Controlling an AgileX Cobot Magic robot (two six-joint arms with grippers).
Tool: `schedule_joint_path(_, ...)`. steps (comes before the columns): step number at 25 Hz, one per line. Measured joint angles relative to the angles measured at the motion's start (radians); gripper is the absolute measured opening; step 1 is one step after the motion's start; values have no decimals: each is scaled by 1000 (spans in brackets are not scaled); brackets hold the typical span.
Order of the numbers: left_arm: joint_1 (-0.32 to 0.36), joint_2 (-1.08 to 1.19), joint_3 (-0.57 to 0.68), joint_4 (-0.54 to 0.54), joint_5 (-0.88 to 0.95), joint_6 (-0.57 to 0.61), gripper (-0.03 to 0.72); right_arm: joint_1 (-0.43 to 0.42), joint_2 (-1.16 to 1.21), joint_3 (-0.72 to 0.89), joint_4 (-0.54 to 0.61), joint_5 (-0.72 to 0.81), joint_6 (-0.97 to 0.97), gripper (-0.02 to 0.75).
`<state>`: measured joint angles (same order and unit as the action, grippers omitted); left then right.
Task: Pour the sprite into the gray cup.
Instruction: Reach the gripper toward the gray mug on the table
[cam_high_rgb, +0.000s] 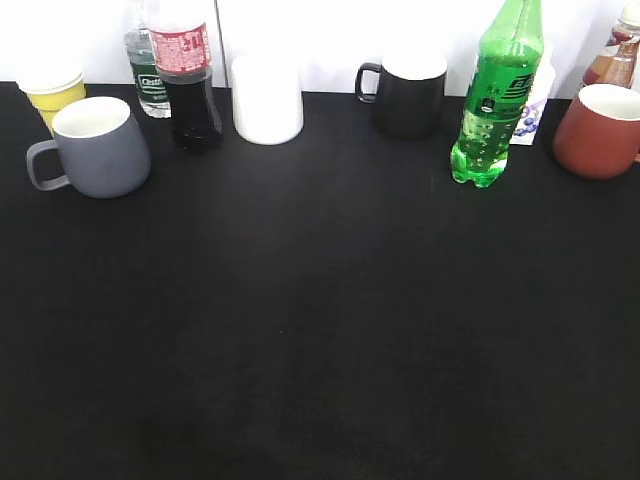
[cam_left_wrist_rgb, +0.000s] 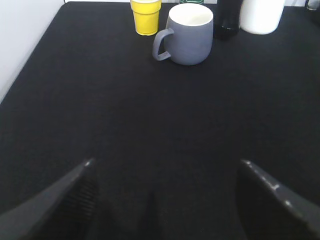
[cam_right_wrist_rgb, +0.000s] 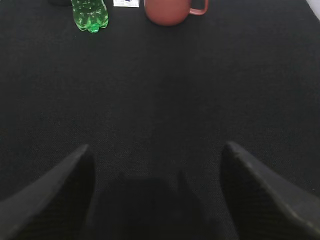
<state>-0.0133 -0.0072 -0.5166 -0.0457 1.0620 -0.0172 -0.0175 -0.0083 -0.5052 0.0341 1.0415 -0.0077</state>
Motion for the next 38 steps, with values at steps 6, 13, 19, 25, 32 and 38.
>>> schedule_joint_path(6, 0, 0, 0, 0, 0, 0, 654, 0, 0, 0, 0, 0, 0, 592)
schedule_joint_path(13, 0, 268, 53, 25, -676, 0, 566, 0, 0, 0, 0, 0, 0, 592)
schedule_joint_path(19, 0, 1029, 164, 18, -1477, 0, 499, 0, 0, 0, 0, 0, 0, 592)
schedule_joint_path(25, 1, 1634, 152, 77, -1927, 0, 478, 0, 0, 0, 0, 0, 0, 592)
schedule_joint_path(32, 1, 1903, -62, 93, -2021, 0, 390, 0, 0, 0, 0, 0, 0, 592)
schedule_joint_path(38, 2, 2073, -268, 93, -2047, 1, 107, 0, 0, 0, 0, 0, 0, 592)
